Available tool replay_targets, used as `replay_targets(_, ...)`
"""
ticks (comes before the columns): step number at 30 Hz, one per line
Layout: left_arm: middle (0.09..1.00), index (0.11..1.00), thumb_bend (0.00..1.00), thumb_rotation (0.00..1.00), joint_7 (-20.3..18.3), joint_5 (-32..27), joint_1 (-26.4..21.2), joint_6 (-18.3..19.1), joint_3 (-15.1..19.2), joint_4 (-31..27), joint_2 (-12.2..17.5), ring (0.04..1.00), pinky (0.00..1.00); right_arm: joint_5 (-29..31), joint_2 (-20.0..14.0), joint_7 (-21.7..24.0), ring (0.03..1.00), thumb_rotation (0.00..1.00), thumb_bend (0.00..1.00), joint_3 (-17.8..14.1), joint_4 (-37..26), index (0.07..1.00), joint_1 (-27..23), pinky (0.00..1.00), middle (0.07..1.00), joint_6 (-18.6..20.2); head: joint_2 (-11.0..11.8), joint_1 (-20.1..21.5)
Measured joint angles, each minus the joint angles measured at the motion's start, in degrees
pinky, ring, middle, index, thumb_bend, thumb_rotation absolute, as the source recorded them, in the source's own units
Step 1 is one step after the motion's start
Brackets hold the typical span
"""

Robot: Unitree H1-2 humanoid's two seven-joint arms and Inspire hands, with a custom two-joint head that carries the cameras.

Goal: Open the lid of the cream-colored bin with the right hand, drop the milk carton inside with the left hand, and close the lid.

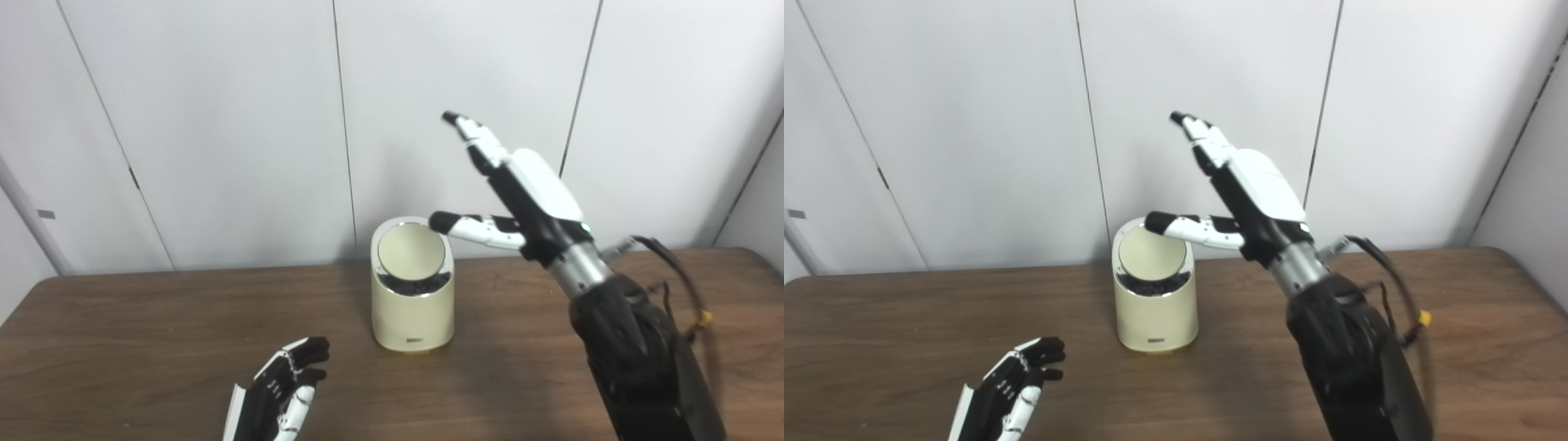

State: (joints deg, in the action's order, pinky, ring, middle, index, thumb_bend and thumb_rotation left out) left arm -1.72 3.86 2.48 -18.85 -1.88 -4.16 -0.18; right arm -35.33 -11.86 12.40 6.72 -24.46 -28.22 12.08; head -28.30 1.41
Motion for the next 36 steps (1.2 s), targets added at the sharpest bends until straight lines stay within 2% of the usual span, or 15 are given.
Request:
replay_targets(3, 0.761, 0.752, 0.38, 0.59, 0.4, 0.11, 0.03, -0.07, 0.27, -0.01, -0.16, 0.743, 0.65, 1.53, 1.22, -3.69, 0.951, 1.0, 0.6, -1.67, -1.18, 0.962, 6.59, 0.87, 0.967, -2.26, -0.17, -0.09)
replay_targets(4, 0.761, 0.747, 0.34, 0.6, 0.84, 0.18, 0.09, -0.08, 0.46, -0.04, -0.24, 0.747, 0.67, 2.08, 1.65, -5.03, 0.918, 1.0, 0.48, -2.56, -1.11, 0.924, 8.36, 0.84, 0.931, -2.91, -0.26, -0.09)
replay_targets(5, 0.766, 0.746, 0.29, 0.63, 1.19, 0.2, 0.1, -0.1, 0.61, -0.04, -0.28, 0.757, 0.7, 3.55, 2.42, -7.23, 0.887, 0.94, 0.36, -4.37, -1.01, 0.888, 10.38, 0.8, 0.899, -4.23, -0.35, -0.09)
replay_targets(6, 0.768, 0.745, 0.28, 0.64, 1.34, 0.18, 0.12, -0.11, 0.77, -0.04, -0.38, 0.76, 0.71, 5.34, 3.32, -9.64, 0.877, 0.92, 0.31, -6.23, -0.96, 0.876, 12.1, 0.79, 0.888, -5.8, -0.53, 0.0)
replay_targets(8, 0.771, 0.741, 0.22, 0.65, 1.58, -0.2, 0.3, -0.11, 1.15, -0.15, -0.6, 0.766, 0.71, 11.27, 5.14, -13.58, 0.83, 0.75, 0.3, -9.26, 0.31, 0.824, 16.09, 0.74, 0.84, -10.73, -0.79, 0.09)
replay_targets(10, 0.776, 0.743, 0.19, 0.64, 1.71, -1.04, 0.44, -0.09, 1.49, -0.31, -0.64, 0.769, 0.71, 16.69, 5.65, -15.04, 0.799, 0.61, 0.31, -10.3, 2.95, 0.789, 19.89, 0.72, 0.808, -14.36, -1.05, 0.18)
replay_targets(13, 0.783, 0.753, 0.18, 0.61, 1.68, -2.04, 0.63, -0.08, 1.6, -0.47, -0.59, 0.776, 0.71, 21.06, 6.39, -15.33, 0.781, 0.56, 0.28, -10.28, 5.13, 0.775, 26.49, 0.69, 0.796, -17.09, -1.23, 0.26)
replay_targets(15, 0.784, 0.753, 0.18, 0.6, 1.69, -2.18, 0.79, -0.06, 1.77, -0.6, -0.54, 0.776, 0.71, 21.15, 7.17, -15.8, 0.766, 0.56, 0.27, -9.76, 5.97, 0.77, 29.96, 0.66, 0.787, -19.06, -1.32, 0.26)
replay_targets(17, 0.786, 0.756, 0.19, 0.59, 1.69, -2.27, 0.93, 0.04, 1.9, -0.72, -0.44, 0.777, 0.71, 20.24, 7.33, -16.54, 0.75, 0.53, 0.25, -9.47, 7.64, 0.761, 31.32, 0.64, 0.775, -21.12, -1.49, 0.18)
replay_targets(20, 0.784, 0.76, 0.2, 0.53, 1.68, -2.59, 1.23, 0.12, 1.97, -1.01, -0.46, 0.772, 0.7, 18.39, 7.5, -17.77, 0.727, 0.33, 0.2, -9.22, 9.28, 0.753, 32.4, 0.62, 0.757, -22.79, -1.67, 0.18)
replay_targets(21, 0.785, 0.762, 0.2, 0.51, 1.68, -2.88, 1.44, 0.12, 2.0, -1.2, -0.45, 0.773, 0.7, 17.87, 7.66, -18.03, 0.723, 0.31, 0.19, -9.1, 9.45, 0.752, 32.77, 0.61, 0.754, -23.08, -1.67, 0.26)
replay_targets(24, 0.787, 0.763, 0.23, 0.45, 1.71, -4.04, 1.8, 0.13, 2.32, -1.48, -0.45, 0.774, 0.71, 17.61, 8.37, -18.64, 0.718, 0.31, 0.21, -8.69, 10.74, 0.739, 33.76, 0.61, 0.751, -23.7, -1.93, 0.53)
replay_targets(27, 0.794, 0.765, 0.27, 0.42, 1.68, -4.3, 1.85, 0.23, 2.38, -1.55, -0.38, 0.783, 0.73, 17.63, 8.81, -18.83, 0.713, 0.39, 0.26, -8.67, 11.55, 0.728, 34.33, 0.61, 0.74, -23.68, -2.37, 0.7)
replay_targets(32, 0.786, 0.752, 0.27, 0.35, 1.55, -4.22, 2.55, 0.55, 2.37, -2.23, 0.14, 0.777, 0.72, 17.56, 8.77, -19.47, 0.705, 0.29, 0.25, -8.87, 12.15, 0.705, 34.51, 0.6, 0.723, -23.61, -2.81, 0.44)
replay_targets(36, 0.785, 0.754, 0.25, 0.34, 1.6, -4.06, 3.17, 2.24, 2.41, -2.87, 0.16, 0.777, 0.73, 12.28, 8.44, -21.4, 0.677, 0.46, 0.3, -8.48, 14.52, 0.685, 34.4, 0.56, 0.698, -23.88, -3.08, 0.53)
